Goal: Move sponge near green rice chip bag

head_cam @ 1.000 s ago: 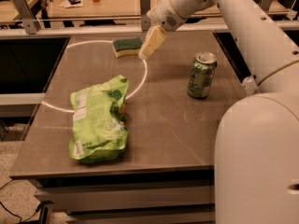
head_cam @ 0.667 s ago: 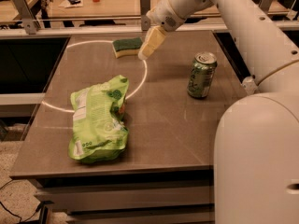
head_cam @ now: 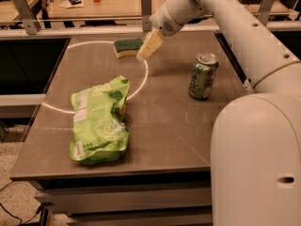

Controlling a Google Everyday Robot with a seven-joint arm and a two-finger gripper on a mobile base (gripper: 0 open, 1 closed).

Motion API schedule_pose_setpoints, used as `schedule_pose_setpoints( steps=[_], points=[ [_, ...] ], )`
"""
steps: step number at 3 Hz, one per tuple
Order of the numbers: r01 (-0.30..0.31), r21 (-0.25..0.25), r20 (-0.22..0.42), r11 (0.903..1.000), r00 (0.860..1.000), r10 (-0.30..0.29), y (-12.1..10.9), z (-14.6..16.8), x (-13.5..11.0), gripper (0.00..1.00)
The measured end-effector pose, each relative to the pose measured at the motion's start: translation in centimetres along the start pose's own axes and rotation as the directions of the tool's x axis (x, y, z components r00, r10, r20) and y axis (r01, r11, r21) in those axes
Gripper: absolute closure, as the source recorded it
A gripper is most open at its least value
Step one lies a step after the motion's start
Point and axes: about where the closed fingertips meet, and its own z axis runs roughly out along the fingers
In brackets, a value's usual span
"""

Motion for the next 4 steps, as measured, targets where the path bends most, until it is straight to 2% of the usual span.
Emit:
schedule_pose_setpoints(
  steps=[1, 2, 4],
  points=[
    [-0.003, 0.033, 0.017, 0.9995, 1.000, 0.002, -1.3, 0.7, -0.1, 0.00],
    [0.000, 0.026, 0.045, 0.9997, 0.999, -0.001, -2.3, 2.1, -0.3, 0.00],
    [-0.047, -0.048, 0.047, 0.9978, 0.998, 0.049, -3.0, 5.5, 0.7, 0.00]
  ],
)
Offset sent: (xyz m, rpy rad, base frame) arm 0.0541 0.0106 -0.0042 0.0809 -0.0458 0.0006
